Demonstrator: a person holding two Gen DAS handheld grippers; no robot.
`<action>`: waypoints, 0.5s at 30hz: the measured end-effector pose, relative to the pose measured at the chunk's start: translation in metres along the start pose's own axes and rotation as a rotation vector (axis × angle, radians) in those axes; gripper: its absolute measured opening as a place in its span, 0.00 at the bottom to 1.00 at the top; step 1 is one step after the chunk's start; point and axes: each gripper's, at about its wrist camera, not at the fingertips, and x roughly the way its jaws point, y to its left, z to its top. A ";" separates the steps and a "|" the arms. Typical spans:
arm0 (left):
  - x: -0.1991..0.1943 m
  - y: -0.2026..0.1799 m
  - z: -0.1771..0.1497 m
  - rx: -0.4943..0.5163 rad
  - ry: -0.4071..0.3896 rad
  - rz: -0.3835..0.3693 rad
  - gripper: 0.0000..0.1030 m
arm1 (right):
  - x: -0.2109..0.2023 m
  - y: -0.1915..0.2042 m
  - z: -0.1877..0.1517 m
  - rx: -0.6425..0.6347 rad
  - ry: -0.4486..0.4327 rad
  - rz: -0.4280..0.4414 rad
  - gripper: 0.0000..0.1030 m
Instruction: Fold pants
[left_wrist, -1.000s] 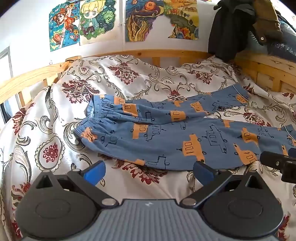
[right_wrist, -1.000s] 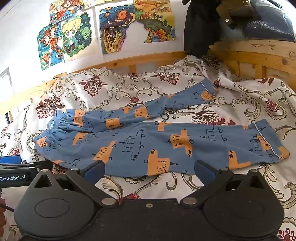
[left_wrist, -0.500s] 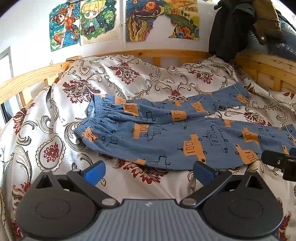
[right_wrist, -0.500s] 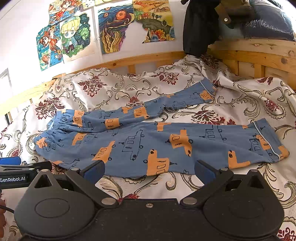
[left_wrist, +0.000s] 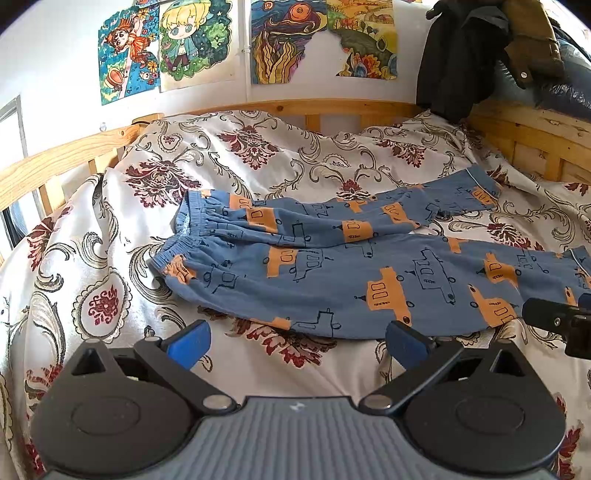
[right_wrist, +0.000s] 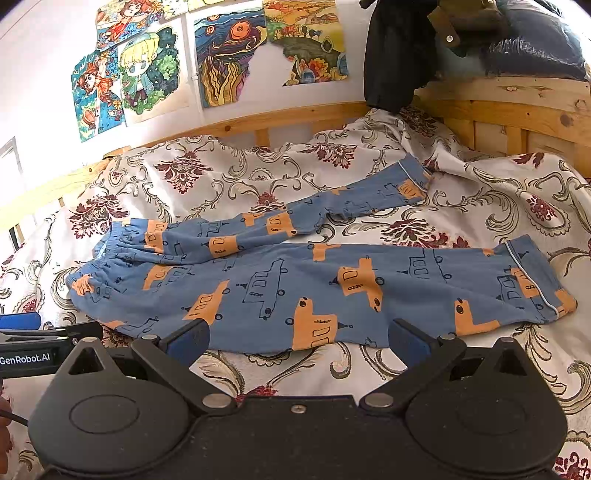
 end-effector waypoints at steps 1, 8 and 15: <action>0.000 0.000 0.000 0.000 0.000 0.000 1.00 | 0.000 0.000 0.000 0.000 0.000 0.000 0.99; -0.001 0.002 -0.001 0.000 0.000 0.002 1.00 | 0.000 0.000 0.000 0.001 0.001 0.000 0.99; -0.001 0.003 -0.001 0.001 0.002 0.003 1.00 | 0.000 -0.001 0.000 0.002 0.001 0.000 0.99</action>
